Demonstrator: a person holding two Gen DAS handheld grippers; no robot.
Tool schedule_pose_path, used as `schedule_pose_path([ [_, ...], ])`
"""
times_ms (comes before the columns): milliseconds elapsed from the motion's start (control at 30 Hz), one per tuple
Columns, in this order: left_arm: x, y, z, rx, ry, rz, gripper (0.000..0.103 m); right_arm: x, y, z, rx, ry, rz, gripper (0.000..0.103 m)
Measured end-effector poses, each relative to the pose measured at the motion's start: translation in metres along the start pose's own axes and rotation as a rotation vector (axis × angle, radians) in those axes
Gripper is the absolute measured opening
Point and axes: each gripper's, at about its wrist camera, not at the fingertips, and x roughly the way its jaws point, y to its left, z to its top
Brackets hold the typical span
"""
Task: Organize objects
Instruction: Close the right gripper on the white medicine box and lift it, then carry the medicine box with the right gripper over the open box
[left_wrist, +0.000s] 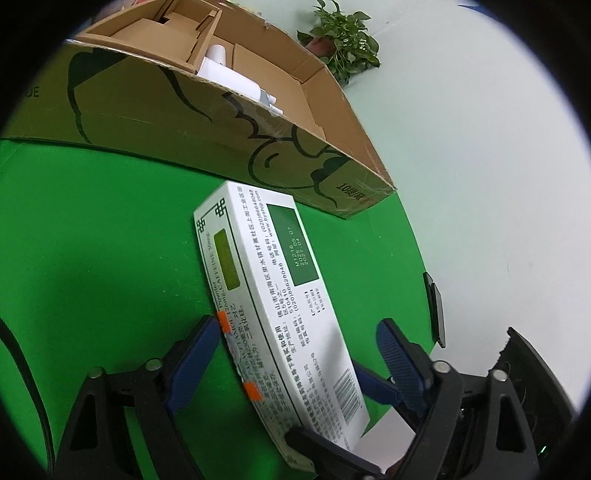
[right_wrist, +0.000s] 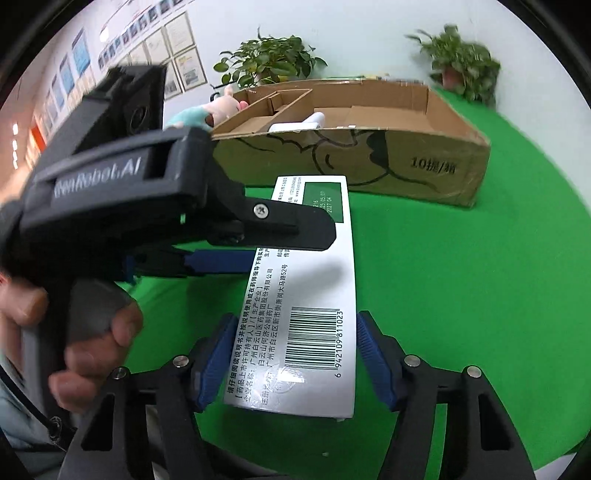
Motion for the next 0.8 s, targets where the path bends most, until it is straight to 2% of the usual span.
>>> schedule_pose_path([
  [33,0.000,0.000,-0.001,0.003,-0.007,0.014,0.070,0.000,-0.003,0.000,0.029,0.000,0.029,0.062],
  [133,-0.002,-0.001,-0.005,0.026,-0.013,0.061,0.053,-0.001,-0.012,0.000,0.100,0.000,0.076,0.062],
  [233,-0.004,-0.001,-0.006,0.028,-0.022,0.057,0.051,-0.001,-0.017,0.001,0.111,-0.001,0.092,0.061],
  [400,-0.017,-0.015,-0.004,0.067,-0.070,0.057,0.049,-0.008,-0.009,0.003,0.069,-0.036,0.063,0.061],
  [800,-0.067,-0.097,0.036,0.313,-0.232,0.084,0.044,-0.060,0.011,0.051,-0.009,-0.266,-0.034,0.059],
])
